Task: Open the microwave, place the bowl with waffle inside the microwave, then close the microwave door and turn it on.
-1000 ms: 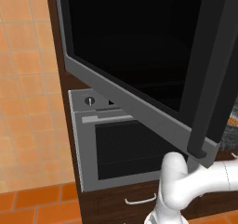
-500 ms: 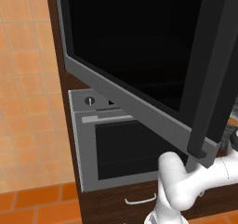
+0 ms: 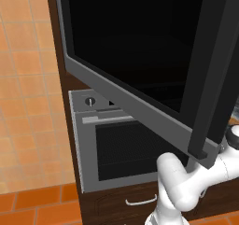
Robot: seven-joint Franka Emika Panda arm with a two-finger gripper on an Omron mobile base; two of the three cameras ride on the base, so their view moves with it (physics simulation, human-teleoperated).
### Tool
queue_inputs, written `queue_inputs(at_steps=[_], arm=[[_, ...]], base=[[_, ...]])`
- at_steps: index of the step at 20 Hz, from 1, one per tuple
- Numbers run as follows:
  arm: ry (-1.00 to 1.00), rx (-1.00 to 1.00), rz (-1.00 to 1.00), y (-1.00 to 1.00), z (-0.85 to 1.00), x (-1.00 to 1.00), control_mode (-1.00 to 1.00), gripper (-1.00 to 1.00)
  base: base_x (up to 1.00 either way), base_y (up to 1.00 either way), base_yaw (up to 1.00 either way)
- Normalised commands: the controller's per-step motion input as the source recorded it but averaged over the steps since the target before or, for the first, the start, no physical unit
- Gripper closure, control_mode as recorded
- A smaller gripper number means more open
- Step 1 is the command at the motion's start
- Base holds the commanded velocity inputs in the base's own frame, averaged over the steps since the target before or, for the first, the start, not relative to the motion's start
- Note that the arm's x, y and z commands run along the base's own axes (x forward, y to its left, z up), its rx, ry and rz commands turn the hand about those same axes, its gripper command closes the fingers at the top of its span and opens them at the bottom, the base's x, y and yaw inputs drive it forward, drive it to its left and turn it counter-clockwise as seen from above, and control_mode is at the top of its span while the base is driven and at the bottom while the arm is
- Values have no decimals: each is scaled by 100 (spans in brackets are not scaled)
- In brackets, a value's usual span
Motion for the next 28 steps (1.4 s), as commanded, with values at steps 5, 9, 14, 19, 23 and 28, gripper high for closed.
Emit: queue_inputs(at_steps=[5,9,14,19,23,28], arm=[[0,-4,-10,60,-38,1,-100,100],[-2,-8,-11,74,-25,-4,-100,100],[-25,-26,-8,100,-1,-13,-100,100],[-40,-37,-10,100,9,-6,-100,100],[-26,-27,-31,94,-14,43,-100,100],[-5,-8,-31,8,5,1,-100,100]], base=[[0,0,0],[0,0,0],[0,0,0],[0,0,0],[0,0,0],[0,0,0]])
